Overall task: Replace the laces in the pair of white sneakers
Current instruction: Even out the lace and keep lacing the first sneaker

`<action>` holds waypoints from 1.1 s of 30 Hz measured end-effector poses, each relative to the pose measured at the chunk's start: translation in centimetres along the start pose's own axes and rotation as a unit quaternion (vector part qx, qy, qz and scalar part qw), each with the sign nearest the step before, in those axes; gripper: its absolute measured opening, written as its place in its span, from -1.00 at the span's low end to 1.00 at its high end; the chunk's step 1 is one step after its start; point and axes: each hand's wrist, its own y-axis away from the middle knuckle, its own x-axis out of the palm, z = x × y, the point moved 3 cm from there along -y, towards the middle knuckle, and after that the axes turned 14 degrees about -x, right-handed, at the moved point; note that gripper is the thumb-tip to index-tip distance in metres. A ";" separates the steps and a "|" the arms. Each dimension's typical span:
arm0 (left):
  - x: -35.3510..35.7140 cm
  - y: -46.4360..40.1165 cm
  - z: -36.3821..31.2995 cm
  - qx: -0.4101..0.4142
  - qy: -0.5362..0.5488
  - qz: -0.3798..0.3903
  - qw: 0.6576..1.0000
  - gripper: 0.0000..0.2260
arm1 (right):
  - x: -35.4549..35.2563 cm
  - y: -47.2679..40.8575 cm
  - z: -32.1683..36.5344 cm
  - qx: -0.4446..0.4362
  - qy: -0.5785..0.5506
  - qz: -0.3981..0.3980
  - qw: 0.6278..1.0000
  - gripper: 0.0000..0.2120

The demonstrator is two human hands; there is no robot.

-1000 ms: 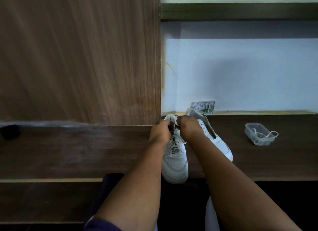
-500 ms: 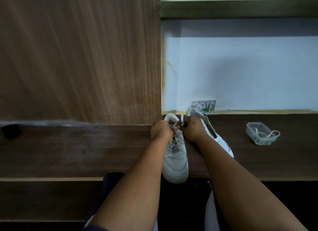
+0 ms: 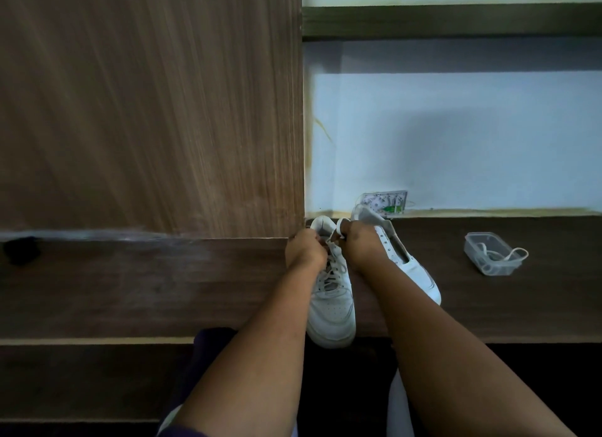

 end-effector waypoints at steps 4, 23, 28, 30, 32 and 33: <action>0.2 0.0 0.1 -0.011 0.016 0.000 1.000 -0.84 | 0.4 0.0 -0.3 -0.010 -0.049 -0.002 0.999 -0.81; -0.3 1.3 1.2 0.099 0.009 -0.029 0.995 -0.94 | 2.2 -0.8 -2.6 0.030 -0.121 -0.041 0.991 -0.88; -0.4 1.1 0.9 0.100 0.035 0.000 0.994 -0.92 | 2.5 -0.7 -2.9 0.081 -0.197 -0.025 0.977 -0.91; -0.5 1.1 1.0 0.081 0.054 0.012 0.995 -0.90 | 2.7 -0.6 -2.7 0.086 -0.208 -0.021 0.974 -0.90; -0.3 1.1 1.0 0.071 0.077 0.032 0.994 -0.91 | 2.6 -0.4 -2.8 0.102 -0.230 -0.031 0.967 -0.90; -0.3 1.1 1.1 0.070 0.089 0.043 0.993 -0.91 | 2.8 -0.2 -3.1 0.114 -0.243 -0.032 0.963 -0.93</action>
